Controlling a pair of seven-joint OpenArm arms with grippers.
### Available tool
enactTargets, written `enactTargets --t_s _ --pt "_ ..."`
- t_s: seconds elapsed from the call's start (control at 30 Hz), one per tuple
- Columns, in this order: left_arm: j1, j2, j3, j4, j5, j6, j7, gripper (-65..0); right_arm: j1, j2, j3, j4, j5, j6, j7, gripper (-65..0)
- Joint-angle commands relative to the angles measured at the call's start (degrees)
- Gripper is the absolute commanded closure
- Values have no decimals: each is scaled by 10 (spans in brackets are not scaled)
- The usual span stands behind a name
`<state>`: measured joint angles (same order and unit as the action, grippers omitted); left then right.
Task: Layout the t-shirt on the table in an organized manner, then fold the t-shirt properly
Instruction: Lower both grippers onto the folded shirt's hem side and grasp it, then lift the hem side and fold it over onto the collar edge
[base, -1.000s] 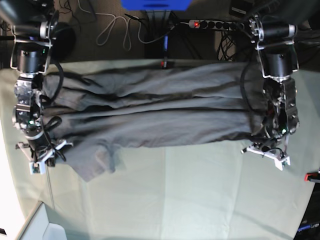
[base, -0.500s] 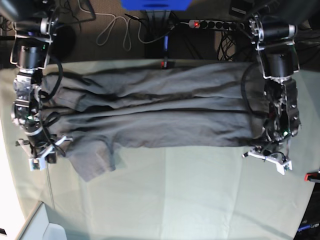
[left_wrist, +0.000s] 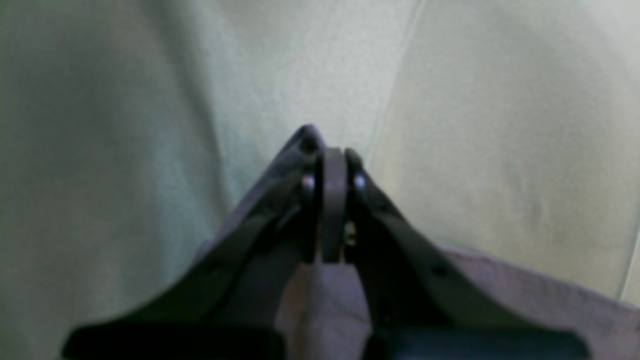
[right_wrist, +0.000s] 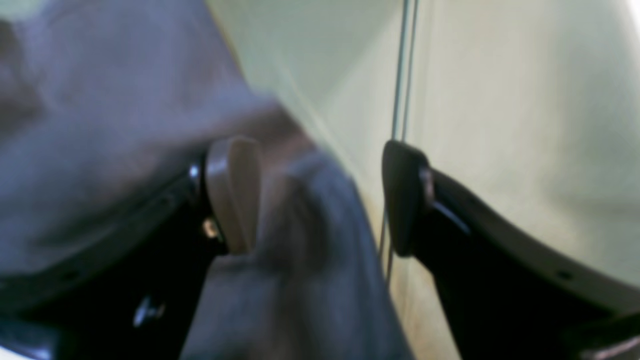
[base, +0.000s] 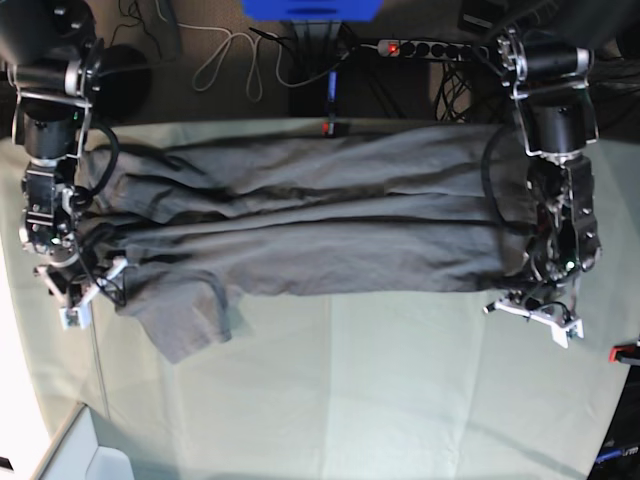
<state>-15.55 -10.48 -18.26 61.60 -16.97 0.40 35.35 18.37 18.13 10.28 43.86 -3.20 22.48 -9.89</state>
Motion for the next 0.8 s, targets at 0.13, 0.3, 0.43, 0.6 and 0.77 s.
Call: enactTargets --t_s 0.13,0.3,0.43,0.6,0.77 --pt "-12 -6 -1 11 -2 -2 -11 0 21 9 -51 -8 4 7 18 -384" --pt "-12 -6 -1 10 -2 -2 -11 0 20 9 -71 -8 4 7 18 -301" --pt "-12 -6 -1 10 -2 -2 -11 0 22 9 -68 -6 4 7 18 -129" --pt "-12 -6 -1 11 -2 -2 -11 0 37 10 -61 -6 4 5 15 0" --pt "-12 -7 -1 23 -2 -2 -11 0 34 24 -53 33 8 4 16 0"
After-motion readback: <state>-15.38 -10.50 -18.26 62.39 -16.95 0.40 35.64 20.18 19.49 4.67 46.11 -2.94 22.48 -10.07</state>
